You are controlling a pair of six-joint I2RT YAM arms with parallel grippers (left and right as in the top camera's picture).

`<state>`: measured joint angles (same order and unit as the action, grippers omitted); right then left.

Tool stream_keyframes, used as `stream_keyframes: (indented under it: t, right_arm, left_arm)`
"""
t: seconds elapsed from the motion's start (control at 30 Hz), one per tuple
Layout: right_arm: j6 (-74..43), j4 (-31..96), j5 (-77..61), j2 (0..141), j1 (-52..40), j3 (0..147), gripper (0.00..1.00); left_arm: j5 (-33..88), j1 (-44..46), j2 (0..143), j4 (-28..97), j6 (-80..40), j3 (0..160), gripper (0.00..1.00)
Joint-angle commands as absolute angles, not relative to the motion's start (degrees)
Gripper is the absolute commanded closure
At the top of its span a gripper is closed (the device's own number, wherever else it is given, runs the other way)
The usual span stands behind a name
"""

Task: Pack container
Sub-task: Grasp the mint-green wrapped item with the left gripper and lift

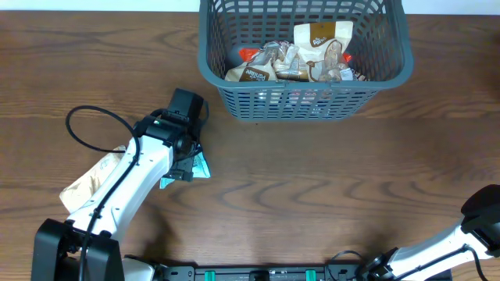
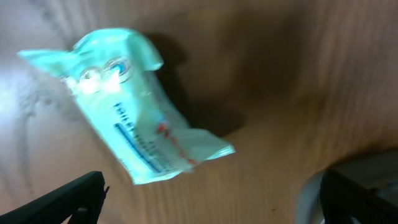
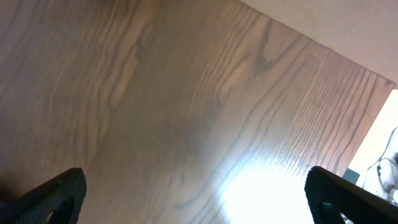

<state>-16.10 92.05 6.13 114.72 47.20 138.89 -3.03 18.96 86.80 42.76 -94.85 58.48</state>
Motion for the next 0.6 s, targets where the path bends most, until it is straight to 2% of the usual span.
stream_keyframes:
  t: [0.0,0.33,0.57]
  right_arm:
    - [-16.69,92.53,5.89,114.45,47.81,138.61,0.01]
    - [-16.69,92.62,5.72,114.45,47.81,138.61,0.01]
    - [-16.69,92.68,5.5,114.45,47.81,138.61,0.01]
  left_arm:
    - [-6.66,18.92,86.8,42.54,-93.06,58.33,0.01]
    - [-6.92,18.94,86.83,45.95,-103.92,55.24,0.01]
    - [-6.94,18.94,86.83,41.56,-104.07,51.44,0.01]
